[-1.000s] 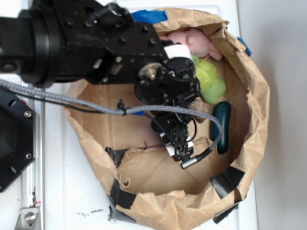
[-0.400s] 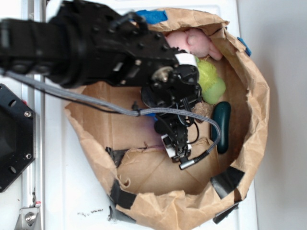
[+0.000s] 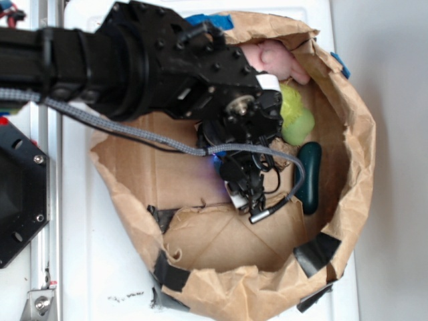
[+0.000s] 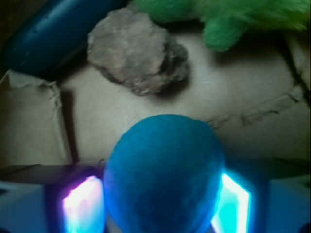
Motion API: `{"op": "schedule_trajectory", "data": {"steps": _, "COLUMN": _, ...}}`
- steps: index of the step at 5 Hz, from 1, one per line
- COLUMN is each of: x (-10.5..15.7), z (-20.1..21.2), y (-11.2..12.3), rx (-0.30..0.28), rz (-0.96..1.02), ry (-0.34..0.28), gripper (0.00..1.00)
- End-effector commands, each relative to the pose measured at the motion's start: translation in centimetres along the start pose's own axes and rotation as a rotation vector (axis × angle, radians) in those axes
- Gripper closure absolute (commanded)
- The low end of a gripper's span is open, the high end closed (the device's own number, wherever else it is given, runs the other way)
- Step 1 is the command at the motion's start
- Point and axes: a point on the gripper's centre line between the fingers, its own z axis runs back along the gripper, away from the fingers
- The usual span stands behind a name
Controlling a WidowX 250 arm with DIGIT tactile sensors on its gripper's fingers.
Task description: Grab the blue ball.
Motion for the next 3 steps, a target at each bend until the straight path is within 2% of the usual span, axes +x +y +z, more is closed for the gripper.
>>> {"op": "schedule_trajectory", "data": {"steps": 1, "x": 0.1, "z": 1.7, "y": -0.3, "rx": -0.012, "rz": -0.033, "ry": -0.092, "gripper": 1.0}}
{"op": "schedule_trajectory", "data": {"steps": 2, "x": 0.5, "z": 3.2, "y": -0.3, "rx": -0.029, "rz": -0.05, "ry": -0.135, "gripper": 1.0}}
{"op": "schedule_trajectory", "data": {"steps": 3, "x": 0.7, "z": 5.6, "y": -1.2, "rx": -0.053, "rz": -0.201, "ry": -0.12, "gripper": 1.0}}
